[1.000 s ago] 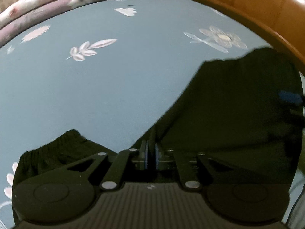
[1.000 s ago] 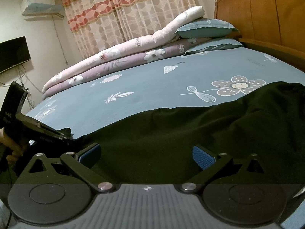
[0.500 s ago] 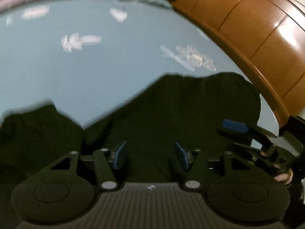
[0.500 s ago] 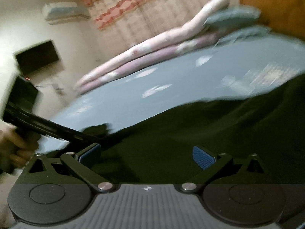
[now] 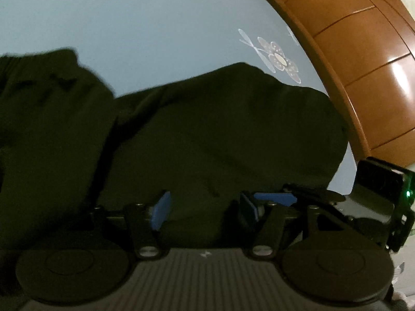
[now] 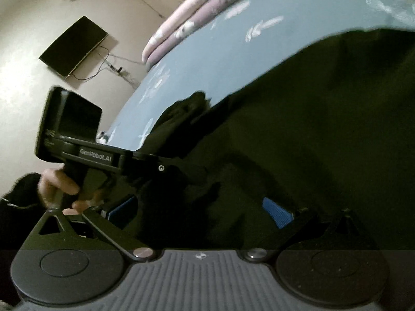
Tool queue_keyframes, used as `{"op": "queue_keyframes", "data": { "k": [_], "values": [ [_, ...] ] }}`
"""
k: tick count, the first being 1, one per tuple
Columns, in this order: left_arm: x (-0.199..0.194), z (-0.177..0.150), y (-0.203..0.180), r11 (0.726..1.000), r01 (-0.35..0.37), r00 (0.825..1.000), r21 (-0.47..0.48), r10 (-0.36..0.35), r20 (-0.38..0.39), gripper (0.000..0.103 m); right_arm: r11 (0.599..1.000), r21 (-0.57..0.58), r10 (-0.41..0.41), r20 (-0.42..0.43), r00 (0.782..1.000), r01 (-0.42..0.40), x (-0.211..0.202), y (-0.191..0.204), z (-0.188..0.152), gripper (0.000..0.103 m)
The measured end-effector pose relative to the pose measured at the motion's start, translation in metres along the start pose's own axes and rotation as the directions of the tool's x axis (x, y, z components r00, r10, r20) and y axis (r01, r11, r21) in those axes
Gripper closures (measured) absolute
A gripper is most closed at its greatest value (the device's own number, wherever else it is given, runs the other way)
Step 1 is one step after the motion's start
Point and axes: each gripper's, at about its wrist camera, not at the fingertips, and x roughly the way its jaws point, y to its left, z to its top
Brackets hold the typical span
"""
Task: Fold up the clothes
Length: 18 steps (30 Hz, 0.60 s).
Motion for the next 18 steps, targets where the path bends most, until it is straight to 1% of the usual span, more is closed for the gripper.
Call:
{"op": "queue_keyframes", "data": {
  "k": [2, 3, 6, 8, 9, 10, 12, 13, 16, 18],
  "values": [
    [-0.007, -0.007, -0.001, 1.0, 0.008, 1.0, 0.012, -0.007, -0.013, 0.042, 1.0, 0.009, 0.024, -0.045, 0.999, -0.024, -0.005, 0.003, -0.006, 0.0],
    [-0.011, -0.012, -0.002, 1.0, 0.014, 1.0, 0.015, -0.014, -0.022, 0.042, 1.0, 0.008, 0.023, -0.067, 0.997, -0.023, -0.007, 0.006, -0.011, 0.0],
    [-0.02, -0.023, -0.005, 1.0, 0.011, 0.999, 0.029, -0.009, -0.047, 0.039, 1.0, -0.023, -0.005, -0.142, 0.99, 0.001, -0.009, 0.013, -0.026, 0.0],
    [-0.027, -0.029, -0.01, 0.999, 0.0, 0.999, 0.054, 0.003, -0.052, 0.039, 0.997, -0.072, -0.046, -0.163, 0.985, 0.035, -0.013, 0.022, -0.032, 0.0],
    [-0.031, -0.032, -0.013, 0.998, -0.005, 0.999, 0.068, 0.009, -0.053, 0.038, 0.994, -0.098, -0.07, -0.161, 0.984, 0.055, -0.015, 0.028, -0.032, 0.0],
    [-0.037, -0.033, -0.016, 0.996, -0.009, 0.999, 0.093, 0.013, -0.039, 0.038, 0.989, -0.123, -0.095, -0.154, 0.983, 0.076, -0.017, 0.034, -0.032, 0.0],
    [-0.044, -0.03, -0.017, 0.995, -0.007, 1.0, 0.105, 0.006, 0.011, 0.036, 0.981, -0.166, -0.116, -0.115, 0.987, 0.096, -0.019, 0.042, -0.028, 0.0],
    [-0.045, -0.025, -0.016, 0.995, 0.005, 0.999, 0.095, -0.008, 0.033, 0.035, 0.977, -0.187, -0.123, -0.094, 0.988, 0.104, -0.02, 0.045, -0.026, 0.0],
    [-0.043, -0.012, -0.009, 0.997, 0.037, 0.996, 0.064, -0.042, 0.085, 0.035, 0.978, -0.194, -0.09, -0.059, 0.994, 0.077, -0.007, 0.048, -0.02, 0.0],
    [-0.036, -0.006, -0.003, 0.999, 0.037, 0.995, 0.038, -0.041, 0.095, 0.035, 0.983, -0.171, -0.079, -0.051, 0.996, 0.069, 0.006, 0.045, -0.018, 0.0]
  ]
}}
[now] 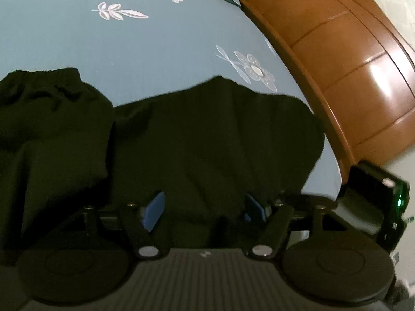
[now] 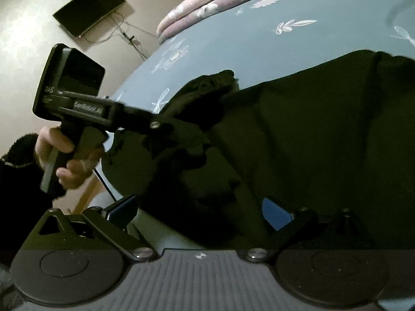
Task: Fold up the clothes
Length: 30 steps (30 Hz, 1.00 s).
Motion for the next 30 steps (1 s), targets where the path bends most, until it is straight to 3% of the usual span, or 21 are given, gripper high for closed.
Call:
{"op": "queue_keyframes", "data": {
  "k": [4, 7, 11, 14, 18, 24, 28, 30],
  "values": [
    [0.008, -0.001, 0.008, 0.999, -0.028, 1.0, -0.04, 0.028, -0.008, 0.035, 0.998, 0.058, 0.019, 0.013, 1.0, -0.02, 0.014, -0.004, -0.005, 0.0],
    [-0.001, -0.001, 0.005, 1.0, -0.006, 1.0, -0.017, 0.006, 0.004, 0.034, 0.996, 0.008, 0.09, -0.038, 0.995, -0.09, 0.009, 0.009, -0.013, 0.0],
    [0.002, 0.007, 0.003, 1.0, 0.014, 1.0, -0.012, -0.013, 0.018, 0.032, 0.995, -0.077, 0.052, -0.14, 0.989, -0.063, 0.012, 0.025, -0.024, 0.0],
    [0.019, 0.01, 0.001, 1.0, 0.013, 1.0, -0.01, -0.013, -0.024, 0.031, 0.992, -0.118, 0.029, -0.156, 0.987, -0.048, 0.011, 0.032, -0.028, 0.0],
    [0.031, -0.002, 0.001, 1.0, -0.016, 0.995, -0.005, 0.015, -0.101, 0.031, 0.993, -0.112, 0.024, -0.124, 0.992, -0.038, 0.004, 0.034, -0.029, 0.0],
    [-0.002, -0.036, 0.016, 0.999, -0.038, 0.992, -0.034, 0.033, -0.124, 0.031, 0.996, -0.088, 0.014, -0.065, 0.998, -0.02, -0.007, 0.023, -0.026, 0.0],
    [-0.033, -0.033, 0.007, 0.997, -0.074, 0.996, 0.0, 0.074, -0.041, 0.031, 0.999, -0.045, 0.015, 0.07, 0.997, -0.012, -0.025, 0.012, -0.023, 0.0],
    [-0.052, -0.024, 0.003, 0.996, -0.091, 0.995, 0.01, 0.091, 0.033, 0.031, 0.998, -0.045, -0.034, 0.169, 0.985, 0.042, -0.033, 0.009, -0.024, 0.0]
  ]
}}
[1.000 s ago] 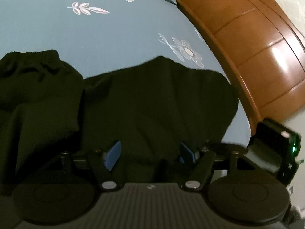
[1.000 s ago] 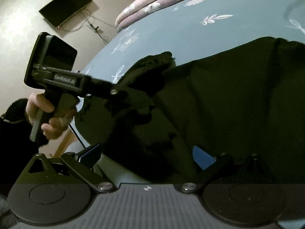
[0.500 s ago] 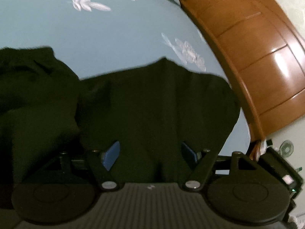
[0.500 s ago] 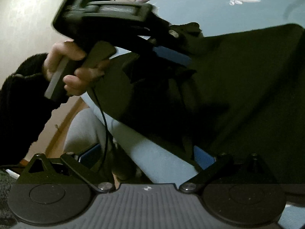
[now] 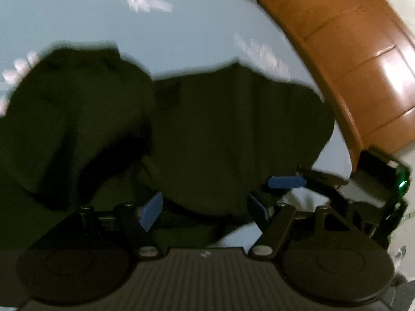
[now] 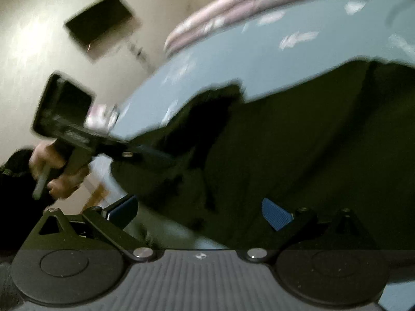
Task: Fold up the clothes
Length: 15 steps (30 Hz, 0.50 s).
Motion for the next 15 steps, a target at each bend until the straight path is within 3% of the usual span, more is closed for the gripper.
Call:
{"op": "queue_keyframes", "data": {
  "k": [2, 4, 9, 10, 12, 14, 15],
  "values": [
    [-0.01, 0.012, -0.002, 0.999, -0.038, 0.998, 0.013, 0.038, 0.056, 0.031, 0.997, -0.023, -0.074, 0.08, 0.994, 0.076, -0.004, -0.002, -0.005, 0.0],
    [-0.011, 0.025, -0.007, 0.991, -0.126, 0.989, 0.047, 0.122, 0.09, 0.032, 0.991, -0.037, -0.122, 0.132, 0.984, 0.128, -0.001, -0.004, -0.012, 0.0],
    [0.025, 0.05, -0.023, 0.922, -0.341, 0.94, 0.181, 0.335, 0.066, 0.035, 0.988, -0.06, -0.131, 0.127, 0.983, 0.139, 0.01, -0.013, -0.023, 0.0],
    [0.037, 0.052, -0.027, 0.896, -0.385, 0.922, 0.22, 0.383, 0.055, 0.042, 0.984, -0.074, -0.149, 0.123, 0.981, 0.159, 0.009, -0.013, -0.024, 0.0],
    [0.054, 0.05, -0.031, 0.849, -0.446, 0.889, 0.284, 0.458, 0.028, 0.072, 0.977, -0.096, -0.177, 0.121, 0.977, 0.189, 0.008, -0.011, -0.026, 0.0],
    [0.061, 0.043, -0.03, 0.827, -0.466, 0.87, 0.314, 0.492, -0.004, 0.089, 0.978, -0.1, -0.169, 0.13, 0.977, 0.183, 0.005, -0.011, -0.029, 0.0],
    [0.061, 0.041, -0.03, 0.819, -0.476, 0.863, 0.319, 0.505, -0.007, 0.09, 0.979, -0.1, -0.165, 0.137, 0.977, 0.179, 0.007, -0.01, -0.029, 0.0]
  ]
}}
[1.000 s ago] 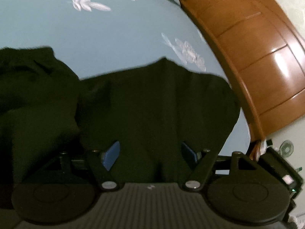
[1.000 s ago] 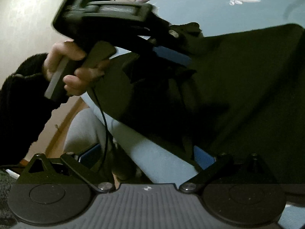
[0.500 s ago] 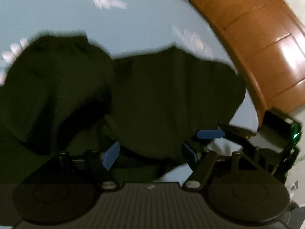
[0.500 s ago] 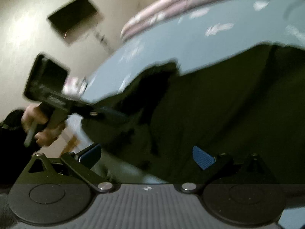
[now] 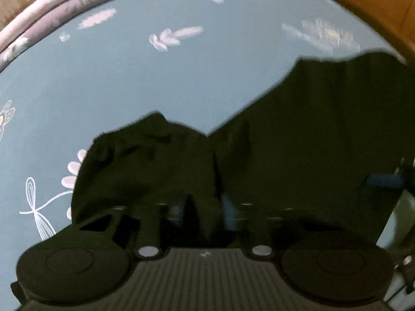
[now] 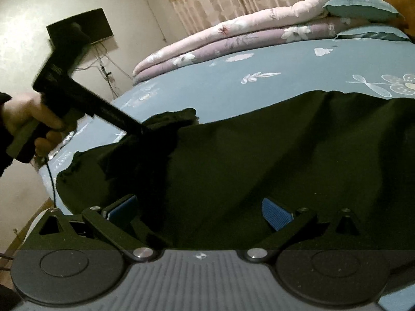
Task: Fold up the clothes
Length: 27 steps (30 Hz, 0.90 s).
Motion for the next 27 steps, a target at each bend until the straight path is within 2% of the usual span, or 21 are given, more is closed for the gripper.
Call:
{"op": "queue_keyframes", "data": {
  "k": [2, 5, 12, 15, 18, 21, 23, 25, 27],
  "values": [
    [-0.008, -0.008, 0.004, 1.0, -0.022, 1.0, 0.009, 0.022, 0.004, 0.095, 1.0, 0.0, 0.004, 0.013, 1.0, -0.004, -0.001, 0.001, 0.001, 0.0],
    [-0.025, -0.021, 0.016, 0.999, -0.044, 0.999, -0.004, 0.044, 0.008, 0.095, 1.0, -0.003, 0.011, 0.026, 1.0, -0.011, -0.004, 0.003, 0.0, 0.0],
    [-0.044, -0.063, 0.049, 0.993, -0.09, 0.995, -0.073, 0.086, -0.057, 0.095, 0.999, -0.03, 0.022, 0.022, 1.0, -0.021, -0.003, 0.01, -0.001, 0.0],
    [-0.047, -0.078, 0.059, 0.99, -0.063, 0.996, -0.13, 0.055, -0.063, 0.095, 0.999, -0.034, 0.02, 0.018, 1.0, -0.019, -0.003, 0.011, 0.0, 0.0],
    [-0.053, -0.075, 0.058, 0.989, -0.03, 0.999, -0.143, 0.026, -0.032, 0.093, 0.999, -0.029, 0.021, 0.019, 1.0, -0.021, -0.003, 0.011, -0.001, 0.0],
    [-0.061, -0.058, 0.053, 0.992, 0.008, 1.0, -0.126, -0.005, 0.026, 0.082, 1.0, -0.023, 0.02, 0.02, 1.0, -0.019, -0.003, 0.01, 0.0, 0.0],
    [-0.061, -0.037, 0.044, 0.996, 0.011, 0.998, -0.091, -0.005, 0.062, 0.066, 1.0, -0.017, 0.023, 0.023, 0.999, -0.022, -0.003, 0.01, 0.0, 0.0],
    [-0.049, -0.018, 0.034, 0.998, 0.018, 0.998, -0.065, -0.014, 0.06, 0.056, 1.0, -0.013, 0.027, 0.024, 0.999, -0.026, -0.003, 0.009, 0.0, 0.0],
    [-0.036, 0.001, 0.023, 0.999, 0.027, 0.998, -0.041, -0.025, 0.053, 0.055, 1.0, -0.005, 0.029, 0.029, 0.999, -0.029, -0.004, 0.007, -0.001, 0.0]
  ]
}}
